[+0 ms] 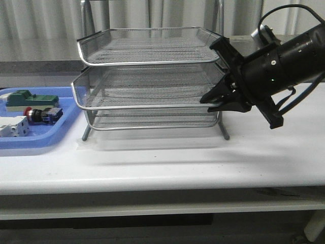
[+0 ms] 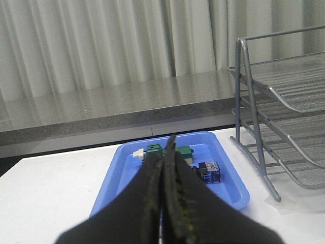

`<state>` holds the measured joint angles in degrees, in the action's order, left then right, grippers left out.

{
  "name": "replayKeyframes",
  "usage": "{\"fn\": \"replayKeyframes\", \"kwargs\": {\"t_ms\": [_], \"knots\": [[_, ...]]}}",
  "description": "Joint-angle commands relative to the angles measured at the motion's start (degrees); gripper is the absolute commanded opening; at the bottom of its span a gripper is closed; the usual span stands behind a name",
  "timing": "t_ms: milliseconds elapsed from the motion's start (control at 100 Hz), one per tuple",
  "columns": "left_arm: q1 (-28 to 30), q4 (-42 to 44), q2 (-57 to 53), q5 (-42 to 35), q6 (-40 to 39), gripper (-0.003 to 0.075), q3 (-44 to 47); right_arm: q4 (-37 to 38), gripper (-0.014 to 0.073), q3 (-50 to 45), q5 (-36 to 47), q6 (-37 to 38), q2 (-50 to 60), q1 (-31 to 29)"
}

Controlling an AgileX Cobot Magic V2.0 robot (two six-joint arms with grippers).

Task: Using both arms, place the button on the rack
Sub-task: 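Grip the middle mesh tray and pull it out toward the robot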

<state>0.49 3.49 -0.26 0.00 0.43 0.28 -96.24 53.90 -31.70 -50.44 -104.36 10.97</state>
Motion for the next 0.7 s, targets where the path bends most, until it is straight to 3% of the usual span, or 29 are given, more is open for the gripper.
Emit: {"fn": "replayKeyframes", "kwargs": {"t_ms": [0,520,610,690], "knots": [[0.05,-0.03,-1.89,-4.38,-0.43,-0.002,1.88,4.46,0.0018,-2.32,-1.54,-2.96,3.23,0.12],[0.05,-0.03,-1.89,-4.38,-0.43,-0.002,1.88,4.46,0.0021,-16.27,-0.73,-6.87,15.44,0.12],[0.05,-0.03,-1.89,-4.38,-0.43,-0.002,1.88,4.46,0.0078,-16.45,-0.68,-7.23,15.6,0.12],[0.05,-0.03,-1.89,-4.38,-0.43,-0.002,1.88,4.46,0.0205,-16.45,-0.68,-7.33,15.6,0.12]]}}
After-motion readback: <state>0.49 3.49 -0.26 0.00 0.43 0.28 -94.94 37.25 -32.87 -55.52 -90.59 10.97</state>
